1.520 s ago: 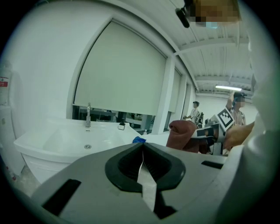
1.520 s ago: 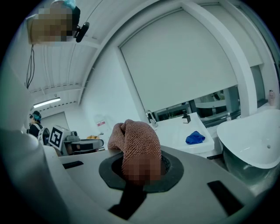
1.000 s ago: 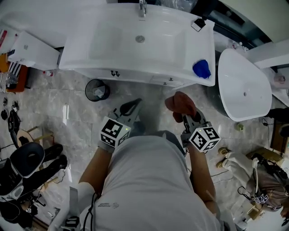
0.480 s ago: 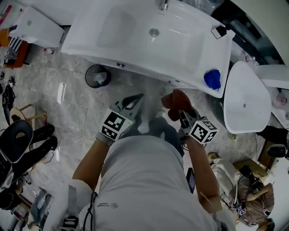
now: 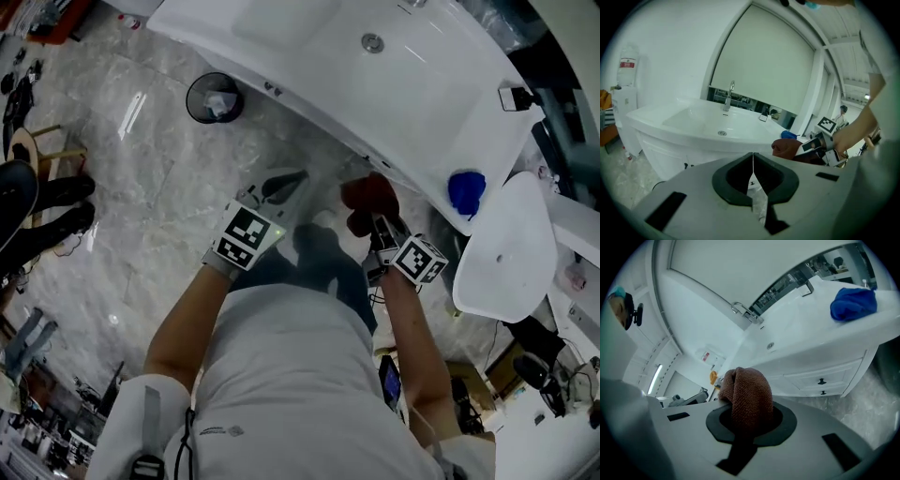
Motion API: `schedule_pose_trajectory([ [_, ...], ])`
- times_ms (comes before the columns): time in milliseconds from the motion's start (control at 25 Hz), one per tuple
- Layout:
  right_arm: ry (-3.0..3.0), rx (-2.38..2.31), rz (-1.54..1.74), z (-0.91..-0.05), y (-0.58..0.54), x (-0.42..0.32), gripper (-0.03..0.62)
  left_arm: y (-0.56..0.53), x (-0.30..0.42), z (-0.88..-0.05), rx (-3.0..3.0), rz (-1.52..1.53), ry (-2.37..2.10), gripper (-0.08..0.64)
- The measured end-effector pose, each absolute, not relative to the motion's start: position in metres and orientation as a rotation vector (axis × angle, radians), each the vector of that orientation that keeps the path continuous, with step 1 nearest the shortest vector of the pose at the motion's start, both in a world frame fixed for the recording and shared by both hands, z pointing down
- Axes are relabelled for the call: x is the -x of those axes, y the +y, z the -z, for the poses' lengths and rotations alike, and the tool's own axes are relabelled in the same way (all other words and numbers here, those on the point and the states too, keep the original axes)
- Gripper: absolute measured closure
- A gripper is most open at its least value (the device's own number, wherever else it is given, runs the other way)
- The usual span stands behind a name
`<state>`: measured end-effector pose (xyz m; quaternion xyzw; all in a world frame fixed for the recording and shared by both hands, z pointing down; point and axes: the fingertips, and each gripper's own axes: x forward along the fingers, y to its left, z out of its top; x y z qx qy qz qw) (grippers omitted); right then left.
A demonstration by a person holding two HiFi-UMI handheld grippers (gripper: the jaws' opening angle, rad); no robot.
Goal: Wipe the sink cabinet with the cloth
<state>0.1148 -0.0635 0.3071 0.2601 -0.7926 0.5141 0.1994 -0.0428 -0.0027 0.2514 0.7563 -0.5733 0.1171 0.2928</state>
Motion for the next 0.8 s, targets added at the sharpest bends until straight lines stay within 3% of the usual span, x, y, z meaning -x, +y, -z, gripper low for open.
schedule_pose_trajectory([
  [800,-2.060,-0.854,-1.725,-0.461,-0.110,-0.098,0.545,0.017,0.043,-0.375,-1.799,-0.229,-1.659,0.548],
])
